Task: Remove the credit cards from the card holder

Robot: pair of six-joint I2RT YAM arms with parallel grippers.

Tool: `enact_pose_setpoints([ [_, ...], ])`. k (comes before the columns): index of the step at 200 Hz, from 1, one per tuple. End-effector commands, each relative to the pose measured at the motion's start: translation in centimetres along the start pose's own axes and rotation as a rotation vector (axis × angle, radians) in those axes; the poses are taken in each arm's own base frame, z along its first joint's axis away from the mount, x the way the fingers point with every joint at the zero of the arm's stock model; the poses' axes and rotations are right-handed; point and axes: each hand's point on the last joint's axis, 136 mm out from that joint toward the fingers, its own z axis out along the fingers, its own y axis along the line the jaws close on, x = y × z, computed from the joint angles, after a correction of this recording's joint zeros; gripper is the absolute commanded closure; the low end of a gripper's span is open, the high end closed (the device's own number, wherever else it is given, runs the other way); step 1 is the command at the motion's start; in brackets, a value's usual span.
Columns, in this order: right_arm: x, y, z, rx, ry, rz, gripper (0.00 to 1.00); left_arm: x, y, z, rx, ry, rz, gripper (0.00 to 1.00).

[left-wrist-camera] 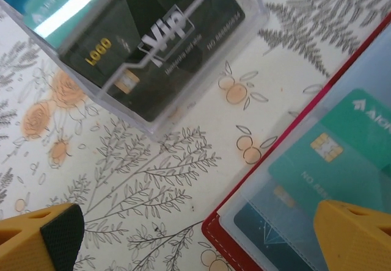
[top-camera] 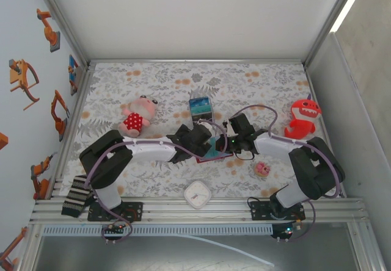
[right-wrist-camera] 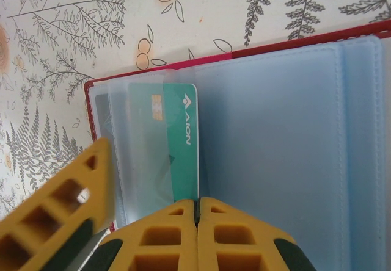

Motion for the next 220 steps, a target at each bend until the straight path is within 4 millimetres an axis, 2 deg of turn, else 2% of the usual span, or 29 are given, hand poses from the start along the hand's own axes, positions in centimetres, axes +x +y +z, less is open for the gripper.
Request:
enact_pose_setpoints([
  [1, -0.2, 0.2, -0.5, 0.006, -0.014, -0.008, 1.0, -0.1, -0.2, 0.1, -0.009, 0.007, 0.029, 0.03],
  [52, -0.2, -1.3, -1.3, 0.07, -0.022, -0.009, 1.0, 1.1, 1.0, 0.4, -0.083, 0.048, 0.102, 0.03],
  [112, -0.5, -1.1, -2.4, 0.069, -0.04, -0.015, 1.0, 1.0, 1.4, 0.0, -0.094, 0.049, 0.122, 0.03],
  [150, -0.6, -0.3, -2.4, 0.03, -0.037, -0.015, 1.0, -0.7, 0.6, -0.8, -0.032, -0.002, 0.087, 0.03],
  [171, -0.6, 0.2, -2.4, -0.003, -0.037, -0.005, 0.95, -1.4, 0.1, -0.7, -0.007, -0.018, 0.082, 0.03],
  [220, -0.7, 1.2, -2.4, -0.065, -0.053, 0.001, 0.87, -1.3, -0.9, 0.3, 0.014, -0.008, 0.08, 0.03],
])
